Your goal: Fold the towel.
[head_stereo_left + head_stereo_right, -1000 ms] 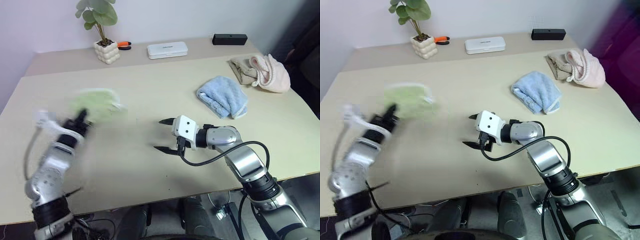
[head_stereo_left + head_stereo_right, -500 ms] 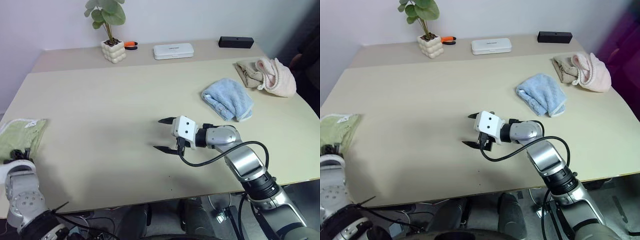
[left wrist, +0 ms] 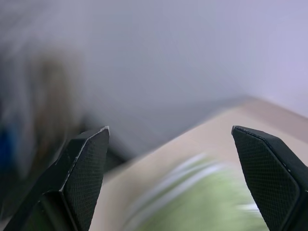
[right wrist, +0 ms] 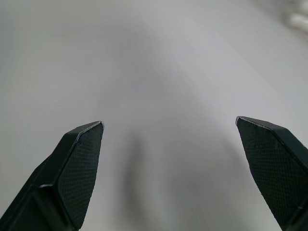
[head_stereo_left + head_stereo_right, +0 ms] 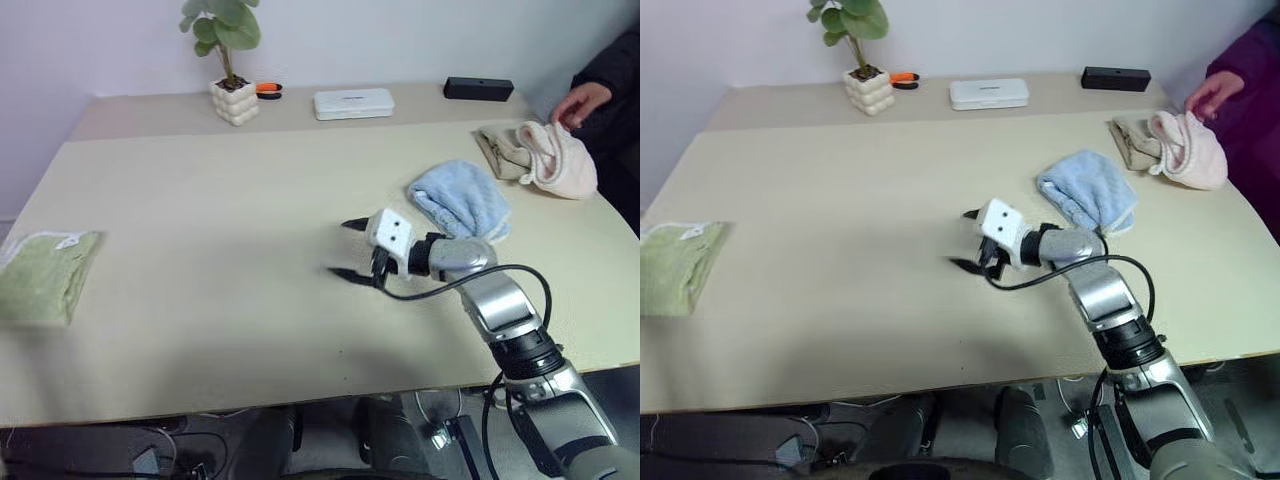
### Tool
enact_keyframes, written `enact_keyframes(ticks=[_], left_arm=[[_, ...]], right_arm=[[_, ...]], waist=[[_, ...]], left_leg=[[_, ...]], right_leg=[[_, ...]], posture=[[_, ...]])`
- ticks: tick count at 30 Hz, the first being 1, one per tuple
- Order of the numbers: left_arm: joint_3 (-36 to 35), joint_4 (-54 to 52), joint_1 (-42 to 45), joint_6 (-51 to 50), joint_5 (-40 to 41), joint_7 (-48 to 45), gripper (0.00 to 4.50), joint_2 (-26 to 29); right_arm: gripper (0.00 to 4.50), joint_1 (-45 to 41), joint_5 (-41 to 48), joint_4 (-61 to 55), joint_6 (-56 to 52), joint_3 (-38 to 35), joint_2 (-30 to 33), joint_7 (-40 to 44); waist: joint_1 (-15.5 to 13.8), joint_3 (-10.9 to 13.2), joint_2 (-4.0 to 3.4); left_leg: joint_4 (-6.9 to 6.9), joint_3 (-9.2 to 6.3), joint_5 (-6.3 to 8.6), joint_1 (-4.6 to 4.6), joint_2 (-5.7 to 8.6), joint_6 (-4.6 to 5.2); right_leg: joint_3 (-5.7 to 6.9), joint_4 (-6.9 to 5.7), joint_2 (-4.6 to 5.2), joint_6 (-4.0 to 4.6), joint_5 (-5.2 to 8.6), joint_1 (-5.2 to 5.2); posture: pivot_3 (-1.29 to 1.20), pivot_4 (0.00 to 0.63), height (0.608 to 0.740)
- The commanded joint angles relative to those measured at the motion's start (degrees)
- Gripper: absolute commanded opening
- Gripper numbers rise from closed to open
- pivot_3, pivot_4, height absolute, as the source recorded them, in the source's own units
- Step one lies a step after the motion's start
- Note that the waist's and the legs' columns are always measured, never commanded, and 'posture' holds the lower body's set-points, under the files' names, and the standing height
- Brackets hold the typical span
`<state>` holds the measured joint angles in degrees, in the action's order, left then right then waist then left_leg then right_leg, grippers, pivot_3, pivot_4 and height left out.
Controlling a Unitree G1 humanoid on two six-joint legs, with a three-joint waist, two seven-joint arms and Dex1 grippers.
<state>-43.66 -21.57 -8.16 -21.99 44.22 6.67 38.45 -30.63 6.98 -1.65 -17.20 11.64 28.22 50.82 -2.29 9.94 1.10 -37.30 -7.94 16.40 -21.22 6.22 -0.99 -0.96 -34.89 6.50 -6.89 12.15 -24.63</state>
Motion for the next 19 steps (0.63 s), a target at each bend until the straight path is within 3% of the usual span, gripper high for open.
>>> enact_keyframes(ticks=[1, 6, 19], left_arm=[[11.1, -6.1, -1.1, -0.8, -3.0, -11.3, 4.16, 2.1], [19.6, -8.0, -5.5, 0.5, -6.8, -25.0, 4.16, 4.3], [22.5, -7.5, -5.5, 1.5, -12.6, -34.4, 4.16, 1.6]], right_arm=[[4.50, -0.6, 1.8, 0.8, -0.2, -3.8, 1.3, -0.3], [4.50, 1.5, 4.6, 1.0, -3.2, -7.9, 2.9, -0.4], [4.50, 4.3, 6.2, 2.8, -4.2, -11.0, 4.5, -1.5]], waist=[[0.2, 0.0, -0.31], [2.5, 0.0, -0.31], [2.8, 0.0, -0.36]], left_leg=[[0.02, 0.08, 0.05, 0.11, 0.01, 0.09], [0.29, 0.20, 0.04, -0.10, -0.12, -0.04], [0.20, 0.26, 0.19, -0.21, -0.19, 0.08]], right_leg=[[-0.06, 0.07, 0.02, -0.01, 0.00, 0.10], [-0.19, -0.09, -0.05, -0.25, -0.09, -0.47], [-0.21, -0.14, -0.06, -0.17, -0.05, -0.56]], posture=[[0.00, 0.150, 0.740], [0.00, 0.150, 0.740], [0.00, 0.150, 0.740]])
